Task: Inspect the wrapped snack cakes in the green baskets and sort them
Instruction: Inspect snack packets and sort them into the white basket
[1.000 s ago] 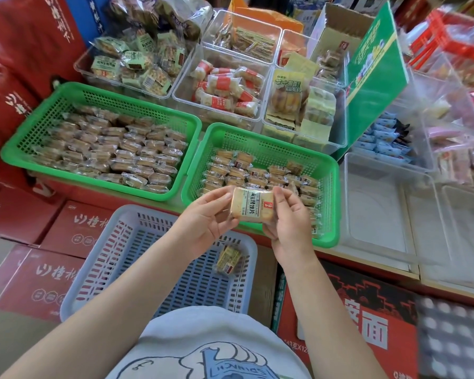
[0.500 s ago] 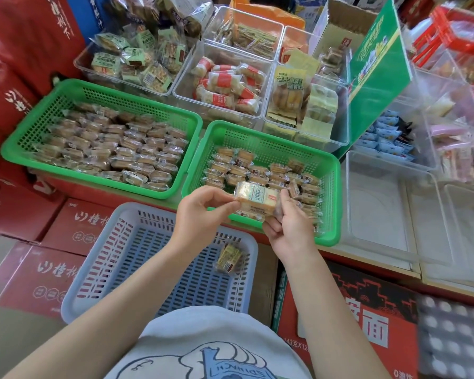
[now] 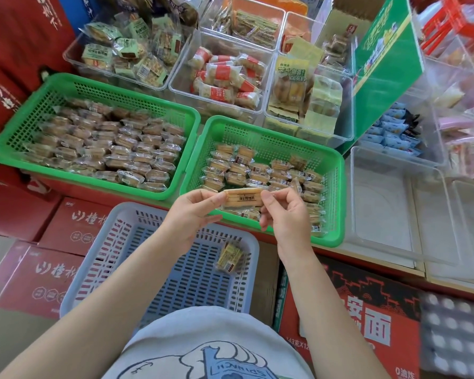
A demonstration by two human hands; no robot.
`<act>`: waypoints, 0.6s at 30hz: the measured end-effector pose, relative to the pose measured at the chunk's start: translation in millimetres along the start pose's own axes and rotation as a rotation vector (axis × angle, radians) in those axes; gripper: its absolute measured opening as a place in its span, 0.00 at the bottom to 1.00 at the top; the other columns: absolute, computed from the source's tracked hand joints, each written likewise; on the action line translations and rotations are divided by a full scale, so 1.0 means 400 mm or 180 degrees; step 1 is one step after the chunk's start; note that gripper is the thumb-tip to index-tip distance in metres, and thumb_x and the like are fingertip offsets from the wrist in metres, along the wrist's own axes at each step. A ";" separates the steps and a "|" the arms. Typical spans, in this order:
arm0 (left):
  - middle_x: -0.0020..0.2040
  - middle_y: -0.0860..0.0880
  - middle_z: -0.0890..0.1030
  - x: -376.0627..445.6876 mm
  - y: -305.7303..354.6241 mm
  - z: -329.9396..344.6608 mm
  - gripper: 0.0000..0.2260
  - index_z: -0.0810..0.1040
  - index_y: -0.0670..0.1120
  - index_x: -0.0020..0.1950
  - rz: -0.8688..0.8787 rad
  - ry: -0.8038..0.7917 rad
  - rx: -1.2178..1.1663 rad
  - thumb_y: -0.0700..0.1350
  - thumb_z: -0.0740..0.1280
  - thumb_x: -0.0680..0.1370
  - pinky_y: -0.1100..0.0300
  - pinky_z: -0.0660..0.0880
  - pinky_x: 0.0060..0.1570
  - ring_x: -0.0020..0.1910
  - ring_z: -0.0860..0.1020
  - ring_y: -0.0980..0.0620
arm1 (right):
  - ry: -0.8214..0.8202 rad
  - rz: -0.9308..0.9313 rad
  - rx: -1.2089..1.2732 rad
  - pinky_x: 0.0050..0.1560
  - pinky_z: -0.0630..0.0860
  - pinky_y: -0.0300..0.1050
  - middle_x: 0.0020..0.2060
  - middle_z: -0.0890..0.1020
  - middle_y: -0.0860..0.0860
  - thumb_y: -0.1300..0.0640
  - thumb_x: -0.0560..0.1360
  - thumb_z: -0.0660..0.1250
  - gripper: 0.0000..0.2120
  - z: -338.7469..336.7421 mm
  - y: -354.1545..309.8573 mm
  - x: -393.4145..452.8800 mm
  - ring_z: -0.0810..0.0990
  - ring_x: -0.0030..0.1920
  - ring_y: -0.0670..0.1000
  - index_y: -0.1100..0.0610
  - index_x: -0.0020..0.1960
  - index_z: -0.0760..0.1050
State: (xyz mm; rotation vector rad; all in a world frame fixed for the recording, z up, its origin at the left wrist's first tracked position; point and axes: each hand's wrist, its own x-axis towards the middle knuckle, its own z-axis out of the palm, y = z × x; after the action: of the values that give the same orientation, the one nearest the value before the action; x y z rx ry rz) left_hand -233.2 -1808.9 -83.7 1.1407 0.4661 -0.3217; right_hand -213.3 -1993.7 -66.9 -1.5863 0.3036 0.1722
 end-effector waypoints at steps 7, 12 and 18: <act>0.55 0.39 0.82 0.056 -0.021 -0.022 0.08 0.72 0.43 0.43 -0.0120 -0.0143 -0.0461 0.44 0.70 0.74 0.47 0.81 0.57 0.58 0.83 0.43 | -0.0412 0.0322 -0.0944 0.48 0.76 0.50 0.48 0.79 0.59 0.51 0.79 0.68 0.09 0.004 0.024 0.055 0.76 0.46 0.50 0.57 0.49 0.76; 0.55 0.40 0.83 0.113 -0.030 -0.037 0.05 0.75 0.41 0.47 -0.0225 -0.0049 -0.0364 0.42 0.69 0.78 0.53 0.82 0.51 0.57 0.82 0.43 | -0.1023 0.1033 -0.0398 0.54 0.79 0.54 0.53 0.79 0.56 0.57 0.79 0.68 0.09 0.007 0.042 0.109 0.81 0.48 0.52 0.54 0.57 0.72; 0.61 0.52 0.81 0.193 -0.047 -0.085 0.11 0.79 0.47 0.64 0.0650 0.0269 0.3011 0.45 0.63 0.84 0.55 0.73 0.59 0.54 0.78 0.54 | 0.0022 0.1039 -0.0801 0.54 0.81 0.55 0.53 0.81 0.51 0.48 0.77 0.71 0.09 0.013 0.082 0.204 0.81 0.51 0.53 0.49 0.54 0.75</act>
State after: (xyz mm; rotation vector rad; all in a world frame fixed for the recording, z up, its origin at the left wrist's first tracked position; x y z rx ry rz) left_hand -182.1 -1785.5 -149.6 2.1125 0.2558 -0.3207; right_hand -145.0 -1996.3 -122.5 -1.7777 0.5638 0.4722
